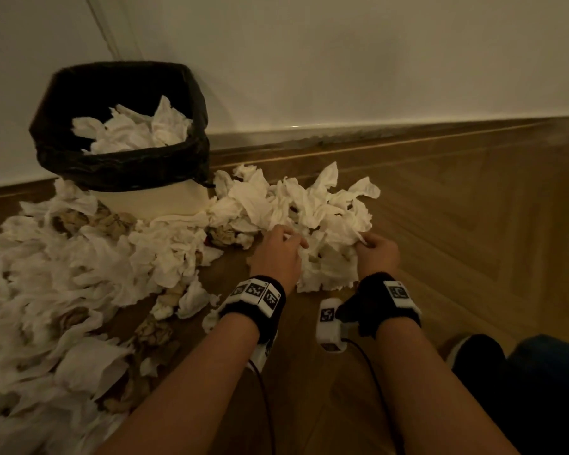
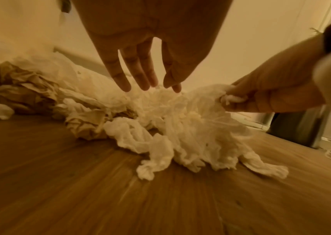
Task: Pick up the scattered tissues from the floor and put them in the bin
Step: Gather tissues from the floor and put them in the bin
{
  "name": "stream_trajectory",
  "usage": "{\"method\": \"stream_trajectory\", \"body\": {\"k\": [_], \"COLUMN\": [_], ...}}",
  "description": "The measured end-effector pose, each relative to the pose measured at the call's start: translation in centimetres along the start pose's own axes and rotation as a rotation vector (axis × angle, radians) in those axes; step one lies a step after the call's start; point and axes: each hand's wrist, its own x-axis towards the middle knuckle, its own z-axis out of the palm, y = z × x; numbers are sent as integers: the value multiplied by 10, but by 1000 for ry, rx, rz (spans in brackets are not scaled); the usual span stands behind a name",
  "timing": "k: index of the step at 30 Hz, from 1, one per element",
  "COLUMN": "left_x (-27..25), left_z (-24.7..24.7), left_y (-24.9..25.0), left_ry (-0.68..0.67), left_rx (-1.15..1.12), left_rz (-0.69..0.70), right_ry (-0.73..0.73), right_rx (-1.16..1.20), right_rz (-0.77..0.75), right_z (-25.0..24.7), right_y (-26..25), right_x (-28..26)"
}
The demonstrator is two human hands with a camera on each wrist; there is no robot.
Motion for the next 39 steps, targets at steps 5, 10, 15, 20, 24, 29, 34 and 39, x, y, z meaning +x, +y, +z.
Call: {"method": "stream_trajectory", "body": {"k": [5, 10, 15, 20, 24, 29, 34, 39], "left_x": [4, 14, 16, 11, 8, 10, 12, 7], "left_z": [12, 19, 12, -3, -7, -9, -17, -37], "left_y": [12, 11, 3, -4, -6, -20, -29, -29], "left_ry": [-164, -426, -319, -118, 12, 47, 82, 95], "left_rx": [60, 255, 167, -242, -374, -753, -1201, -1515], "left_rz": [77, 53, 40, -156, -224, -343, -565, -648], "right_ry": [65, 31, -124, -189, -312, -360, -469, -577], "right_rx": [525, 814, 921, 1063, 1235, 1388, 1321, 1360], "right_rz": [194, 280, 244, 288, 413, 499, 442, 490], "right_z": [-12, -16, -16, -17, -18, -22, -19, -12], "right_y": [-2, -12, -15, -14, -19, -26, -32, -49], "right_x": [-2, 4, 0, -9, -15, -23, -30, -38]}}
